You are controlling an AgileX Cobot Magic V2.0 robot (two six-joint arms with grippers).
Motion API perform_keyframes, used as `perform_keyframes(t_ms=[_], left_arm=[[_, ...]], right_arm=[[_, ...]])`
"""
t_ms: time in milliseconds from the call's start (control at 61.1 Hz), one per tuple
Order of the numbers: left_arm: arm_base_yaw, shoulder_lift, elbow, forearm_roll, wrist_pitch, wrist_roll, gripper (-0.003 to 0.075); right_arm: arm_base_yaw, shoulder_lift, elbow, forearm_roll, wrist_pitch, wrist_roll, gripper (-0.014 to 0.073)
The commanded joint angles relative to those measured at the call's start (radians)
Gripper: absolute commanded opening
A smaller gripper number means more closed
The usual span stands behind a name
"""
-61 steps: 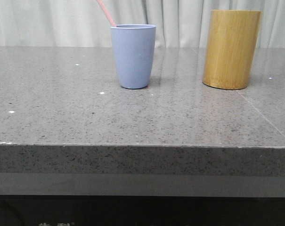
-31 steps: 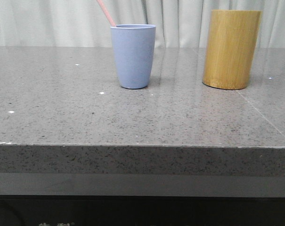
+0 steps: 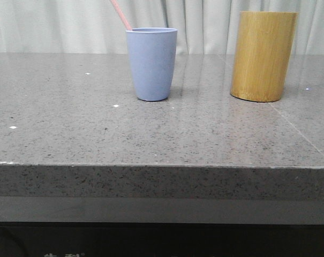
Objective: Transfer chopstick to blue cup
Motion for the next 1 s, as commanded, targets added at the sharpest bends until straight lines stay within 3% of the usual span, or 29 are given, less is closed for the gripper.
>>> perform_keyframes(t_ms=[0, 180, 491, 982], left_arm=[[0.002, -0.024, 0.009, -0.002, -0.084, -0.009, -0.0019], [0.002, -0.024, 0.009, -0.002, -0.084, -0.009, -0.0019], [0.002, -0.024, 0.009, -0.002, -0.084, -0.009, -0.0019], [0.002, -0.024, 0.009, -0.002, -0.084, -0.009, -0.0019]], right_arm=[[-0.027, -0.057, 0.107, 0.001, -0.223, -0.005, -0.0068], [-0.061, -0.174, 0.320, 0.009, -0.397, -0.005, -0.0068], [-0.055, -0.294, 0.516, 0.009, -0.512, -0.005, -0.0068], [-0.053, -0.292, 0.515, 0.011, -0.505, -0.005, -0.0068]])
